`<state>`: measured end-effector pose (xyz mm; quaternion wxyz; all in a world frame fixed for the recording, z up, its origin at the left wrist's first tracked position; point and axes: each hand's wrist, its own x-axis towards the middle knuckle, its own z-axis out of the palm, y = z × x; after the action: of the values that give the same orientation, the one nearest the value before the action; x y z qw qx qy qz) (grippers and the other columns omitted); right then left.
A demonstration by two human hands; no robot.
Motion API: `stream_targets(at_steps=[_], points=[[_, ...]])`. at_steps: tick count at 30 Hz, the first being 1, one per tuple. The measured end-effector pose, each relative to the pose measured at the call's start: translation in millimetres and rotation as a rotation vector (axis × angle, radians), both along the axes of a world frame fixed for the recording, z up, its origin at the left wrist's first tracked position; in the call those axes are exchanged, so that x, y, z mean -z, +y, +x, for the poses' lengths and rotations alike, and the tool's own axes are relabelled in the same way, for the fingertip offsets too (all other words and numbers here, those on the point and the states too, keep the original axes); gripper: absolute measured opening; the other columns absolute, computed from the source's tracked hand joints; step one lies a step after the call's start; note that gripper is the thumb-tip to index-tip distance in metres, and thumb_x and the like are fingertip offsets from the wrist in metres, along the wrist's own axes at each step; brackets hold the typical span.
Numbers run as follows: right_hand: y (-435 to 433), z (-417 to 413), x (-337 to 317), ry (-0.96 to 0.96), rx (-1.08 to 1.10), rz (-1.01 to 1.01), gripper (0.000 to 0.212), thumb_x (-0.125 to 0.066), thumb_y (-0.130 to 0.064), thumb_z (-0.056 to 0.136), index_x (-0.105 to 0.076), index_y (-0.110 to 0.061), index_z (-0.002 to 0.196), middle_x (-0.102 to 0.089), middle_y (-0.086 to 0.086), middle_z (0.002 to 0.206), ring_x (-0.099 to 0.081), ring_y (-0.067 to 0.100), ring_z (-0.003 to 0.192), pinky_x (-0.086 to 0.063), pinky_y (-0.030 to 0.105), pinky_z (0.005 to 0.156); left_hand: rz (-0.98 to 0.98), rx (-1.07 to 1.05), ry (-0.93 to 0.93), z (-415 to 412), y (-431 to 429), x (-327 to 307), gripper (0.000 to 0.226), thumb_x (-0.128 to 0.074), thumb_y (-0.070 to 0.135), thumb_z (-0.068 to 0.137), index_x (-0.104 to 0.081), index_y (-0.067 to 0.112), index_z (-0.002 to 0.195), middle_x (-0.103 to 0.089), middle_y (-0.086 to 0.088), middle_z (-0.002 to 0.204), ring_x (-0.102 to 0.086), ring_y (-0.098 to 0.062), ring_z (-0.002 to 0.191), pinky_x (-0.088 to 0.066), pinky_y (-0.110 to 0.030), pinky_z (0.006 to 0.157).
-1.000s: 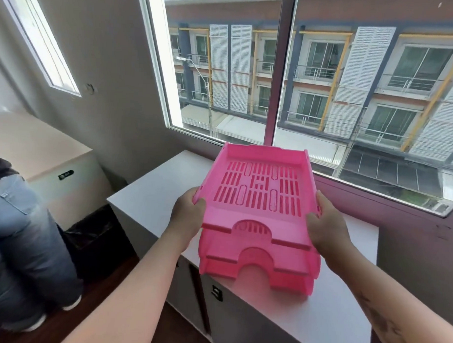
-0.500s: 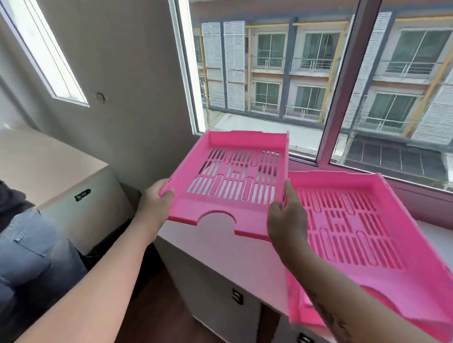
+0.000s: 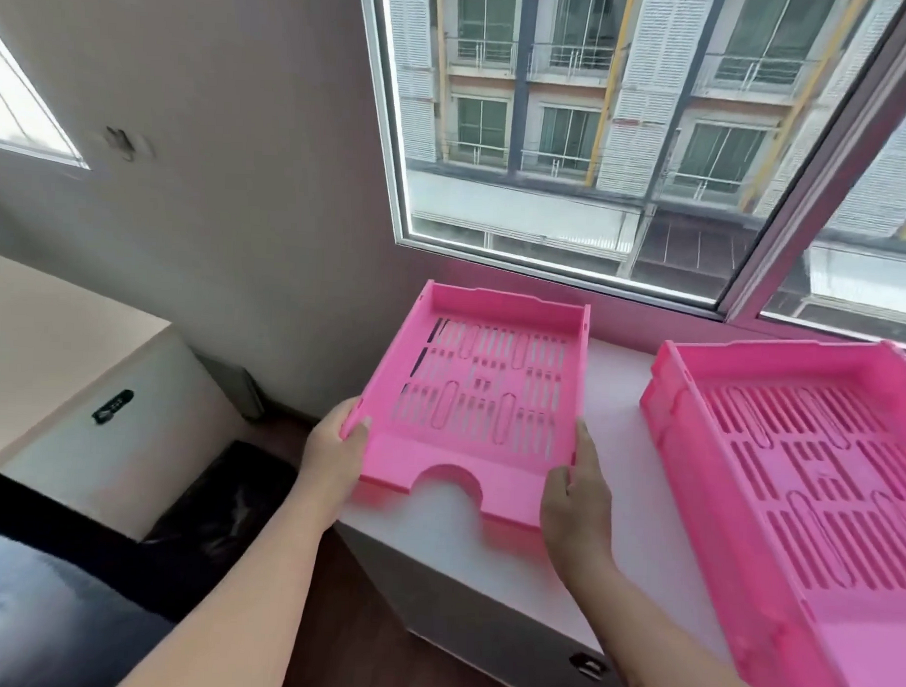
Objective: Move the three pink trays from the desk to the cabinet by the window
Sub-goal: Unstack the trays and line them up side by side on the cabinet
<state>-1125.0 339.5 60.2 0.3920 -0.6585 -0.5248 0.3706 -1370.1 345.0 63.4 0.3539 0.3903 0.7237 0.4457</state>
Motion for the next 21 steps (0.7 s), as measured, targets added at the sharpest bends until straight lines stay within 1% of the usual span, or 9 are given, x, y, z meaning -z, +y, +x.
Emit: stream_targets(at_steps=[4,6,8,11,13,14,17,18,21], points=[[-2.1,-3.1,9.7,-0.038,-0.024,-0.037,0.065,-0.037,-0.001,0.096,-0.022,-0.020,0.157,-0.042,0.001,0.154,-0.057,0.018,0.110,-0.044,0.018,0.081,-0.059,0.001,0.024,-7.5,2.3,11.9,0.030,-0.050,0.013,0.097,-0.061,0.022,0.124,-0.067,0.005,0.108,-0.063,-0.018,0.106,-0.051,-0.037,0.093],[1.4,-0.9,3.7,-0.069,-0.050,-0.033,0.064,-0.043,-0.006,0.097,-0.022,-0.016,0.156,-0.037,0.004,0.157,-0.046,0.020,0.132,-0.036,0.019,0.104,-0.057,0.012,0.053,-10.3,4.7,7.6,0.032,-0.057,0.017,0.094,-0.060,0.020,0.125,-0.068,0.004,0.113,-0.063,-0.018,0.109,-0.051,-0.040,0.096],[9.8,5.4,-10.8,-0.109,-0.063,0.009,0.064,-0.050,-0.013,0.097,-0.023,-0.012,0.155,-0.032,0.005,0.158,-0.031,0.018,0.144,-0.021,0.021,0.112,-0.029,-0.002,0.082,-13.1,12.2,-4.8,0.042,-0.066,0.023,0.089,-0.058,0.018,0.131,-0.066,-0.001,0.125,-0.062,-0.017,0.115,-0.048,-0.041,0.102],[26.5,23.6,-39.7,-0.124,-0.043,0.090,0.063,-0.054,-0.020,0.096,-0.028,-0.011,0.152,-0.034,0.005,0.155,-0.032,0.019,0.143,-0.026,0.035,0.119,0.045,-0.029,0.140,-5.3,30.4,-37.7,0.047,-0.068,0.027,0.088,-0.056,0.012,0.131,-0.063,-0.006,0.125,-0.058,-0.020,0.119,-0.044,-0.040,0.105],[35.0,40.9,-60.8,-0.116,-0.014,0.152,0.059,-0.056,-0.021,0.094,-0.035,-0.011,0.149,-0.041,0.007,0.150,-0.039,0.022,0.138,-0.035,0.044,0.115,0.115,-0.024,0.172,14.0,43.2,-60.3,0.041,-0.066,0.025,0.088,-0.057,0.012,0.126,-0.064,-0.004,0.117,-0.058,-0.021,0.117,-0.045,-0.039,0.102],[38.5,51.4,-71.1,-0.130,-0.005,0.188,0.056,-0.056,-0.020,0.093,-0.039,-0.010,0.146,-0.046,0.009,0.147,-0.042,0.023,0.135,-0.037,0.043,0.113,0.148,-0.011,0.183,28.4,48.6,-70.2,0.038,-0.065,0.023,0.088,-0.058,0.012,0.123,-0.064,-0.004,0.115,-0.059,-0.021,0.113,-0.046,-0.037,0.099],[45.6,95.5,-99.8,-0.253,0.013,0.292,0.046,-0.058,-0.017,0.092,-0.052,-0.005,0.135,-0.057,0.012,0.132,-0.052,0.025,0.123,-0.039,0.028,0.101,0.226,0.075,0.225,88.2,55.6,-92.5,0.033,-0.064,0.026,0.087,-0.061,0.014,0.117,-0.067,-0.004,0.111,-0.062,-0.018,0.104,-0.051,-0.037,0.092],[45.4,115.3,-108.3,-0.299,0.019,0.315,0.043,-0.059,-0.017,0.092,-0.055,-0.004,0.132,-0.059,0.014,0.129,-0.054,0.027,0.119,-0.039,0.027,0.097,0.236,0.113,0.220,112.3,54.5,-97.9,0.032,-0.064,0.028,0.087,-0.061,0.015,0.116,-0.068,-0.003,0.110,-0.063,-0.019,0.103,-0.053,-0.037,0.091],[40.5,186.8,-120.2,-0.468,0.034,0.343,0.038,-0.058,-0.014,0.092,-0.060,0.000,0.127,-0.063,0.020,0.123,-0.057,0.031,0.116,-0.042,0.034,0.099,0.194,0.240,0.175,186.1,44.0,-100.5,0.036,-0.064,0.027,0.087,-0.059,0.017,0.121,-0.066,-0.002,0.117,-0.063,-0.020,0.107,-0.053,-0.035,0.088]])
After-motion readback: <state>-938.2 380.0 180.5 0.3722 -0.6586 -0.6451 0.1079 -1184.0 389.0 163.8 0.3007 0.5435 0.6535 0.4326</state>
